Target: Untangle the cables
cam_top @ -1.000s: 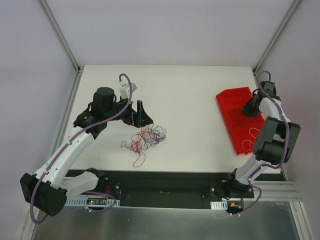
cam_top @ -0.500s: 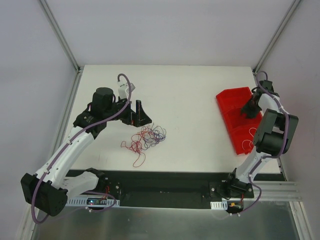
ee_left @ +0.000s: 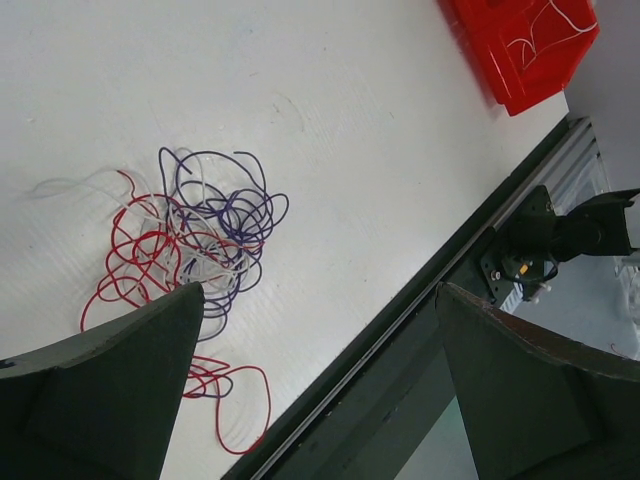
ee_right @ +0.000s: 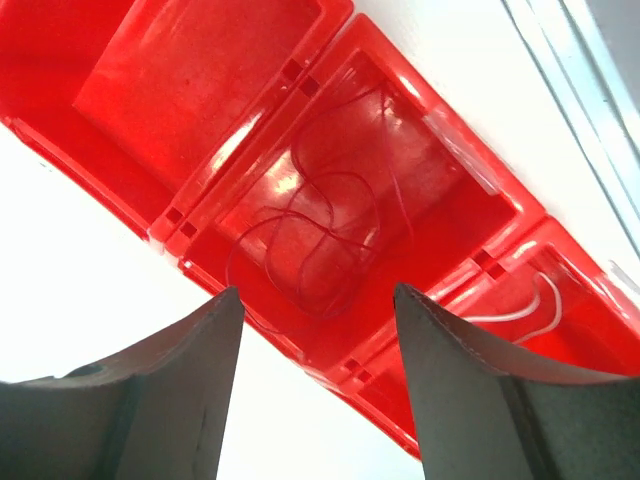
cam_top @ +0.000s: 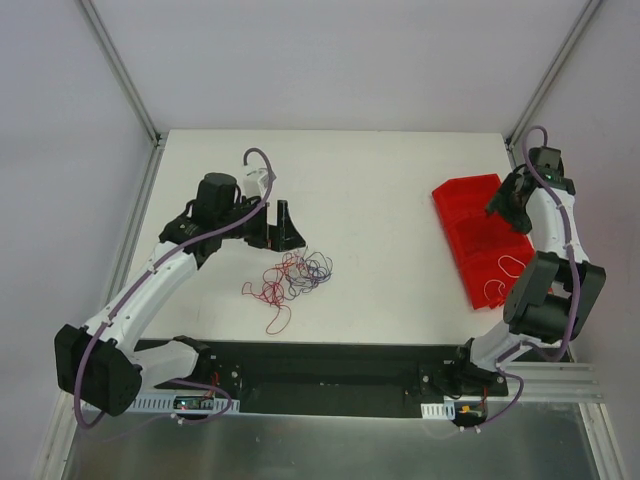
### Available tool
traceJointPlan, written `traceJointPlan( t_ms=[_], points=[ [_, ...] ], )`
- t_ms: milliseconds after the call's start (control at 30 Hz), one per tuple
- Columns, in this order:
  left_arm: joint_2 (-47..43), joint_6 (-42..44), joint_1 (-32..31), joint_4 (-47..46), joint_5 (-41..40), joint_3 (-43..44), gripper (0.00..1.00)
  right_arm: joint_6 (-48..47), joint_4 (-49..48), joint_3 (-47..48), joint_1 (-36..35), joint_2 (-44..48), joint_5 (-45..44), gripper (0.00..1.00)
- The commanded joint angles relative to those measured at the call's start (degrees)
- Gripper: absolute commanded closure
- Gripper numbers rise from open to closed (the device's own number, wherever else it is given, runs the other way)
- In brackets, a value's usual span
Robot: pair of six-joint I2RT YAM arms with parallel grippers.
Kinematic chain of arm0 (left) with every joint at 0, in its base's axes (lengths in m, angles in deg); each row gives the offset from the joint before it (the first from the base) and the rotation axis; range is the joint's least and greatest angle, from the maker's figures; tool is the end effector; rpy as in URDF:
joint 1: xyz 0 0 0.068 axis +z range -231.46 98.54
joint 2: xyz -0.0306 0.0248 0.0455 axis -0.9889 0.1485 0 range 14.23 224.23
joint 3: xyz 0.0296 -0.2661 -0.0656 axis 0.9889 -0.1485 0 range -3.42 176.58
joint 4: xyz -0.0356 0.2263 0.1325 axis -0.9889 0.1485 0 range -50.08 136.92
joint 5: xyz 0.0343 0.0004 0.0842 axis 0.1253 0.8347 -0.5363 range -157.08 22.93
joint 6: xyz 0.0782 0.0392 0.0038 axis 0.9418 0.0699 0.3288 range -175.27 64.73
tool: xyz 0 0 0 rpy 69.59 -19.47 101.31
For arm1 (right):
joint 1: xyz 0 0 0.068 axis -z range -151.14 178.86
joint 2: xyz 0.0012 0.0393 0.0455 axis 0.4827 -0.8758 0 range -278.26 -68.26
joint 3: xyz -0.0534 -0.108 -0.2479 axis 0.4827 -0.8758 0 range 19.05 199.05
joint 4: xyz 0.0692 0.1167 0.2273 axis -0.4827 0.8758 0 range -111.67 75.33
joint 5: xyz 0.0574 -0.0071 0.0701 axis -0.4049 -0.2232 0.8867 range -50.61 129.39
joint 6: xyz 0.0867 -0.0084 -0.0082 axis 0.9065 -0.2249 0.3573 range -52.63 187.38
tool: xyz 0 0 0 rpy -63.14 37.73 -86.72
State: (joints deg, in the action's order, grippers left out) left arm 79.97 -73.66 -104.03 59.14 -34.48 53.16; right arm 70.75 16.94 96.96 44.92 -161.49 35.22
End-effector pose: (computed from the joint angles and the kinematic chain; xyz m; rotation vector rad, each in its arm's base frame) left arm 0.2497 -0.1490 0.3103 0.4442 2.0940 -1.0175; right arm 0.3633 -0.1105 0.2499 0.4544 2.4767 -0.1816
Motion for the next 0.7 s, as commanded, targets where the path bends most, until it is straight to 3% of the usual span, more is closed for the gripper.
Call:
traceJointPlan(
  t_ms=[0,200,333,433,533,667],
  points=[
    [-0.52,0.73,2.96,-1.03,1.41,-0.33,0.01,-3.02,4.45,1.98,-1.11,5.07,-5.23,0.35],
    [1.41,1.17,5.16,-0.59,0.63,-0.94,0.01,-5.05,1.65,2.07,-10.67,8.77,-4.89,0.27],
    [3.96,0.73,5.08,0.55,-0.61,-1.12,0.05,-3.91,-5.80,0.32,-24.54,9.56,5.88,0.26],
    [4.14,-2.25,4.73,0.55,-1.31,-2.34,0.10,1.61,-18.10,-4.68,-35.01,10.44,12.75,0.26],
    [1.34,-6.38,4.64,0.47,-5.69,-5.76,0.14,8.12,-30.58,-10.22,-43.10,9.04,22.33,0.32],
    [-2.62,-10.95,4.64,-0.94,-9.13,-12.00,0.23,9.11,-37.55,-12.43,-54.61,4.21,24.73,0.42]
  ],
)
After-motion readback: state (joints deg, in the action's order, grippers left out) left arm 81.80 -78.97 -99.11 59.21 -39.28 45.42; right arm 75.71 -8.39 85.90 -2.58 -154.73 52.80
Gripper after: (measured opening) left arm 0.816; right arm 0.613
